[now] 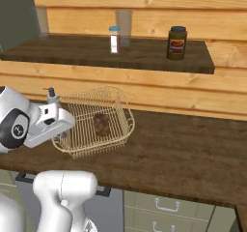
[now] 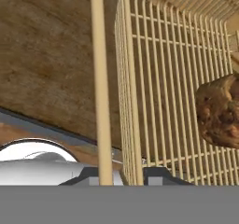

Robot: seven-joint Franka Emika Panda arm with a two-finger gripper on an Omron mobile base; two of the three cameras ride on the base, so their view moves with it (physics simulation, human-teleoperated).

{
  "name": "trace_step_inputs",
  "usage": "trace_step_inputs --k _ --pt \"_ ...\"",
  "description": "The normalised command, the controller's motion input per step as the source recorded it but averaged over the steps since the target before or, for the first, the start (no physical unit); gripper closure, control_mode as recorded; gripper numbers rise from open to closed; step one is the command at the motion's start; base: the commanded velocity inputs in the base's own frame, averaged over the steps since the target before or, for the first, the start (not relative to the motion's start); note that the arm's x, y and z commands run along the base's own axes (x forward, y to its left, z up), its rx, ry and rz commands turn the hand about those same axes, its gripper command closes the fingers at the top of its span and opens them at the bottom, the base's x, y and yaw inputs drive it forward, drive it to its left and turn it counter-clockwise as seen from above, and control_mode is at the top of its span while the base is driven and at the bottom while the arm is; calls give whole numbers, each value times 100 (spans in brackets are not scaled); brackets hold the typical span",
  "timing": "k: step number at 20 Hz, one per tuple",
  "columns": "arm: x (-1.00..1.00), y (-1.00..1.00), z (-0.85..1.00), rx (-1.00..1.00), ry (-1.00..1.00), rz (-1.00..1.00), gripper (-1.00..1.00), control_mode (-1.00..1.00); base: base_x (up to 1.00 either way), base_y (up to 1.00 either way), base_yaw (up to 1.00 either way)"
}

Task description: Open the cabinet, pick up the bread from the cabinet and place it in the basket. Then move the basket to the dining counter.

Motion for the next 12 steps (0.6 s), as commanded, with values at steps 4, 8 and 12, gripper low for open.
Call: trace_step_inputs --k 4,8,12 --pt "-14 1 34 0 0 13 100 -100 0 0 0" --pt "-6 7 13 0 0 6 100 100 -6 4 0" --pt "0 0 0 0 0 0 100 100 -70 11 8"
